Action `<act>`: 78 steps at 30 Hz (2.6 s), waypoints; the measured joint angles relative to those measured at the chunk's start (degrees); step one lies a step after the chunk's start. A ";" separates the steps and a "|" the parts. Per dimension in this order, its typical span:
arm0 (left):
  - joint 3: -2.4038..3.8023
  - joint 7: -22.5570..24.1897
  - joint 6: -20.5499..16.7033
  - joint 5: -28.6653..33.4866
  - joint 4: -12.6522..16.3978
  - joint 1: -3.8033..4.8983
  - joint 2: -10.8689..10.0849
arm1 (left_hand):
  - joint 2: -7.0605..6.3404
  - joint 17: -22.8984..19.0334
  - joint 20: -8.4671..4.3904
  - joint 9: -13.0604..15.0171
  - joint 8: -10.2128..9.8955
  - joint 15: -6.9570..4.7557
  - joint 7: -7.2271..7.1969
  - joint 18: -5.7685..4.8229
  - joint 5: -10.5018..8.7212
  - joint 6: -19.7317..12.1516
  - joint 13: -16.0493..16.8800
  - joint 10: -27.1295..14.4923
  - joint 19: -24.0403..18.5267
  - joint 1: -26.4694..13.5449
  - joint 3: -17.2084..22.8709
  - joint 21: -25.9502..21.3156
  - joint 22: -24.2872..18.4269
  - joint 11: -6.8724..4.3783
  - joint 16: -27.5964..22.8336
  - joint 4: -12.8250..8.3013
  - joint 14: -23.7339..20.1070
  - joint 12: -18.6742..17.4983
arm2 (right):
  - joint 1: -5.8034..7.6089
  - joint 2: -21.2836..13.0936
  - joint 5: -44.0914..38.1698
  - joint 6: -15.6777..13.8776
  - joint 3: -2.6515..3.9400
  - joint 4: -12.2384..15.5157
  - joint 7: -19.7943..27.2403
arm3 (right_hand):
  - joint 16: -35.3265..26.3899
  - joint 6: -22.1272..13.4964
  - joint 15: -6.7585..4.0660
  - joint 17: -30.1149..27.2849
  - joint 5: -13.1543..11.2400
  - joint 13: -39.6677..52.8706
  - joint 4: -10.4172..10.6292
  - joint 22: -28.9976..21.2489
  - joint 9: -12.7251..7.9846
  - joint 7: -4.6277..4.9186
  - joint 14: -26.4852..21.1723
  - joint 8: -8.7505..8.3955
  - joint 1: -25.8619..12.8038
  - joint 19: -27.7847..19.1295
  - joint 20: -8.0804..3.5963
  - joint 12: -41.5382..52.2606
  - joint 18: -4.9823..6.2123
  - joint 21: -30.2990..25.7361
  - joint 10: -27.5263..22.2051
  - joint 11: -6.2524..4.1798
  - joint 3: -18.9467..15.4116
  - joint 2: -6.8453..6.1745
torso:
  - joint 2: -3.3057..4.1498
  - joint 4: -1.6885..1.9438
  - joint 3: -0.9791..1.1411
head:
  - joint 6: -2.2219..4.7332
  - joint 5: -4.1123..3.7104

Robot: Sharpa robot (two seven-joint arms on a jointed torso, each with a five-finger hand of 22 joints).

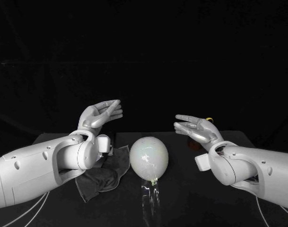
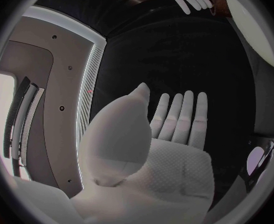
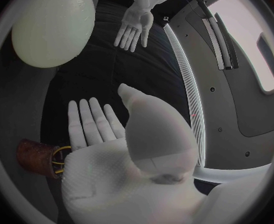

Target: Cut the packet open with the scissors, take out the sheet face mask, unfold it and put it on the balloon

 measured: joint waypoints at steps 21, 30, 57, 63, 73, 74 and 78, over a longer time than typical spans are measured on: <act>-0.10 -1.71 9.16 -0.24 6.91 -0.11 -6.03 | -3.49 5.44 -4.60 -0.03 1.17 -5.54 -0.23 1.99 0.00 7.97 -0.44 17.16 13.33 6.29 3.49 6.57 1.77 -4.68 6.07 -0.19 14.11 -0.26 | 9.97 -11.47 -26.12 2.25 0.24 -0.38 -6.46 | 11.37 19.67 -9.06 7.89 -2.46 -0.13 -9.24 12.69 0.81 2.77 33.62 2.66 1.83 21.60 -7.25 -1.67 1.68 24.22 22.04 -6.11 8.32 -6.92 | 0.57 -0.42 0.27 | 0.55 -6.58; -0.16 -2.58 11.02 -0.92 7.91 -0.23 -6.67 | -3.80 7.88 -6.31 -0.11 1.17 -6.82 -0.92 1.94 0.00 10.15 -0.73 19.47 16.07 6.59 5.10 9.26 3.08 -5.78 7.96 0.12 17.26 -1.43 | 12.45 -12.93 -36.18 5.86 0.25 -6.14 -11.01 | 23.57 21.44 -11.24 18.27 -2.26 -0.14 -8.88 19.11 0.15 1.83 40.88 1.34 0.70 25.56 -9.37 -2.20 1.61 34.19 22.29 -6.70 8.27 -8.05 | 0.63 -0.46 0.27 | 0.40 -8.62; -0.17 -3.15 11.36 -1.04 8.23 -0.26 -6.97 | -5.35 10.98 -6.72 -0.68 0.43 -7.01 -0.77 1.72 -0.01 10.75 -0.79 20.63 16.47 5.49 5.69 11.14 4.23 -5.43 9.59 0.47 18.44 -3.38 | 13.25 -6.23 -69.84 11.06 0.13 -14.27 -27.05 | 45.24 19.77 -9.73 36.64 -4.23 -0.18 -5.92 37.40 -1.10 2.00 42.75 -2.86 1.17 32.47 -8.56 -2.19 0.41 48.86 11.19 -6.01 5.07 -9.26 | 1.14 -0.47 0.71 | 0.32 -10.81; -0.17 -3.40 11.35 -0.85 8.29 -0.26 -7.02 | -5.47 11.42 -6.89 -0.78 0.16 -6.79 -0.43 1.69 -0.01 10.41 -0.79 20.68 16.18 5.36 5.69 11.14 4.26 -5.36 9.81 0.47 18.23 -3.59 | 13.24 -4.94 -71.64 12.26 0.07 -15.88 -28.25 | 45.94 19.75 -9.73 37.35 -4.22 -0.18 -5.61 37.61 -1.14 1.99 42.75 -2.86 1.87 32.47 -8.55 -2.19 0.40 48.86 11.13 -5.95 4.76 -8.58 | 1.15 -0.43 0.73 | 0.29 -10.84; -0.16 -3.82 11.27 -0.36 8.48 -0.26 -7.27 | -5.48 11.82 -6.72 -0.90 -0.22 -6.59 -0.10 1.67 -0.01 10.07 -0.79 20.67 16.02 4.89 5.69 11.40 4.33 -5.35 9.82 0.47 18.04 -3.83 | 13.16 -3.23 -73.09 13.77 0.00 -17.95 -29.71 | 48.24 19.68 -9.73 39.44 -5.35 -0.18 -5.57 39.85 -1.14 1.92 42.75 -2.86 3.42 32.93 -8.38 -2.19 0.38 50.13 11.13 -5.95 4.72 -8.19 | 1.27 -0.42 0.73 | -0.12 -10.97; -0.16 -3.84 11.26 -0.32 8.49 -0.26 -7.28 | -5.48 11.82 -6.72 -0.90 -0.22 -6.59 -0.10 1.67 -0.01 10.07 -0.79 20.67 16.02 4.89 5.69 11.40 4.33 -5.35 9.81 0.47 18.03 -3.83 | 13.13 -3.05 -73.18 13.93 -0.01 -18.14 -29.81 | 48.86 19.73 -9.76 40.03 -5.35 -0.18 -5.57 40.45 -1.14 1.86 42.78 -2.86 3.60 33.42 -8.41 -2.19 0.37 50.57 11.15 -5.97 4.72 -8.00 | 1.28 -0.42 0.73 | -0.15 -10.97; -0.16 -3.93 11.22 -0.21 8.55 -0.26 -7.32 | -5.48 11.82 -6.72 -0.90 -0.22 -6.59 -0.10 1.30 -0.01 10.07 -0.79 20.67 16.02 4.89 5.69 11.40 4.33 -5.35 9.81 0.46 18.04 -3.83 | 12.95 -2.27 -73.47 14.63 -0.06 -19.09 -30.14 | 51.64 20.53 -9.93 42.76 -5.35 -0.18 -5.39 43.38 -1.14 1.72 43.65 -2.86 3.95 35.17 -8.59 -2.19 0.32 52.61 12.40 -6.17 5.59 -7.97 | 1.35 -0.38 0.74 | -0.30 -10.98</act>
